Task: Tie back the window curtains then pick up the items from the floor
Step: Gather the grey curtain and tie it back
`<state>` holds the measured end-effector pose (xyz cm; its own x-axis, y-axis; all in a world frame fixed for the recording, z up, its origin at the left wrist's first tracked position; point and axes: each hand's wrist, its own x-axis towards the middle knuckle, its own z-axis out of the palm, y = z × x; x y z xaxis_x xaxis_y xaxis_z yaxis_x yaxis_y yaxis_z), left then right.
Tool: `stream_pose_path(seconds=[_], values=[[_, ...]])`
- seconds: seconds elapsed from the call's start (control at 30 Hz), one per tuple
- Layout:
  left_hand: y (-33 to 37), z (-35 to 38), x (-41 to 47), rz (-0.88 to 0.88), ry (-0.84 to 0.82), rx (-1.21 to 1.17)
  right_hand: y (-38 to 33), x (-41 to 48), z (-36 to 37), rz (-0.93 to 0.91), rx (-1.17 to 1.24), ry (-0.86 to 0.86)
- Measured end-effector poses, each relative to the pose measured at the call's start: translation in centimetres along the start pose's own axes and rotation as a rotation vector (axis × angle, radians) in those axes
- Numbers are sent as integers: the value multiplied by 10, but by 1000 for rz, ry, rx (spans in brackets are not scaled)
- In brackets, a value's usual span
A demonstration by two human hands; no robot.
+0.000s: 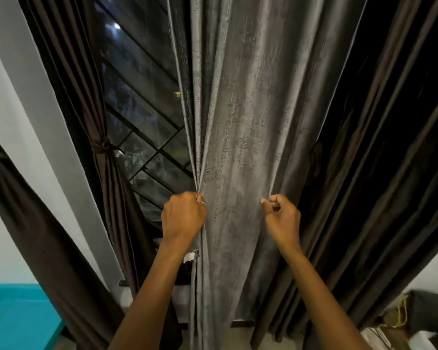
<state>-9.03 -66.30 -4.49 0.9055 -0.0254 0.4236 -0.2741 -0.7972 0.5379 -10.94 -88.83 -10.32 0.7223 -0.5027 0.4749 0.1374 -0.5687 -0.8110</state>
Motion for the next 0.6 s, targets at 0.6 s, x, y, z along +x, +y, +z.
stream_pose_path(seconds=[0.6], values=[[14, 14, 2, 100, -110, -114, -52, -53, 65, -221, 50, -3]])
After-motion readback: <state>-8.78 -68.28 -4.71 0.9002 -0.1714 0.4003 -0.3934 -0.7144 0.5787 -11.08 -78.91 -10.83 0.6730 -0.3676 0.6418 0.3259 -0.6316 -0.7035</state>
